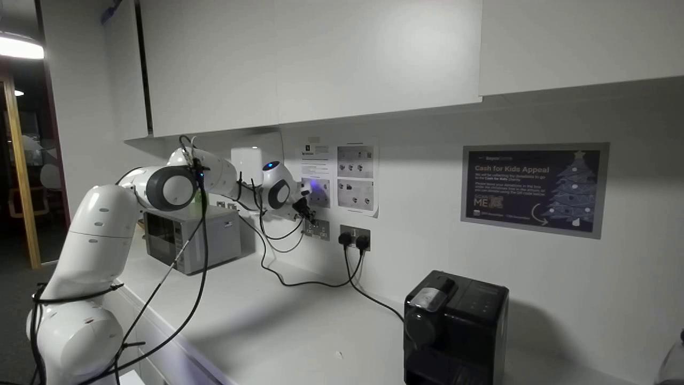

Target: Press a switch on the bottom left wall socket.

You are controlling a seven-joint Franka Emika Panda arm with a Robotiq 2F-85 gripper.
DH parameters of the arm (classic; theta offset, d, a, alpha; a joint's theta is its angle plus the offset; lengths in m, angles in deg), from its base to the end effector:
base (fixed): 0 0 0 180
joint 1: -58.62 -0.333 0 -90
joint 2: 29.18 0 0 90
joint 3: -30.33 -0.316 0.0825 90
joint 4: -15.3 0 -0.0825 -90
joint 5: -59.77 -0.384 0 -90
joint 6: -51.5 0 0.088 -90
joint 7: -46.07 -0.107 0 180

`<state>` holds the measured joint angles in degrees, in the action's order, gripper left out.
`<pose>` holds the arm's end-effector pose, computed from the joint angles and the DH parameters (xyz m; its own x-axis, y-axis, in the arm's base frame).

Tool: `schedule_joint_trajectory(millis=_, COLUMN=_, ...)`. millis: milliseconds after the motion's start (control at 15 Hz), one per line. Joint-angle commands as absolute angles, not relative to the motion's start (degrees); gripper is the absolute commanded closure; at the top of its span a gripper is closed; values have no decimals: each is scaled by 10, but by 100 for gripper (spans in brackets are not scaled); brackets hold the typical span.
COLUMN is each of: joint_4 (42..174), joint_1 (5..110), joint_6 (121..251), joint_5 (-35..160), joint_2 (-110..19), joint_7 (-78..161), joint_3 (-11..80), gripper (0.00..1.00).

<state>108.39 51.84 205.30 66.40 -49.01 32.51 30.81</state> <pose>0.7023 0.0821 0.5052 0.7531 -0.0476 0.6562 -0.0231 -0.9987 -0.0460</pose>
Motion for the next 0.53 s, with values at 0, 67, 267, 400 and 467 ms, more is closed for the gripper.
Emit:
schedule_joint_trajectory(millis=0, joint_4=1030, joint_1=521, joint_6=2075, joint_5=658, joint_2=-506, joint_7=324, joint_3=314, gripper=100)
schedule_joint_trajectory(millis=67, joint_4=1031, joint_1=520, joint_6=2073, joint_5=659, joint_2=-505, joint_7=324, joint_3=314, gripper=100)
schedule_joint_trajectory(millis=267, joint_4=1040, joint_1=518, joint_6=2048, joint_5=664, joint_2=-497, joint_7=324, joint_3=316, gripper=100)
schedule_joint_trajectory(millis=400, joint_4=1046, joint_1=519, joint_6=2014, joint_5=661, joint_2=-487, joint_7=329, joint_3=313, gripper=100)
schedule_joint_trajectory(millis=467, joint_4=1048, joint_1=521, joint_6=2003, joint_5=659, joint_2=-482, joint_7=334, joint_3=311, gripper=100)
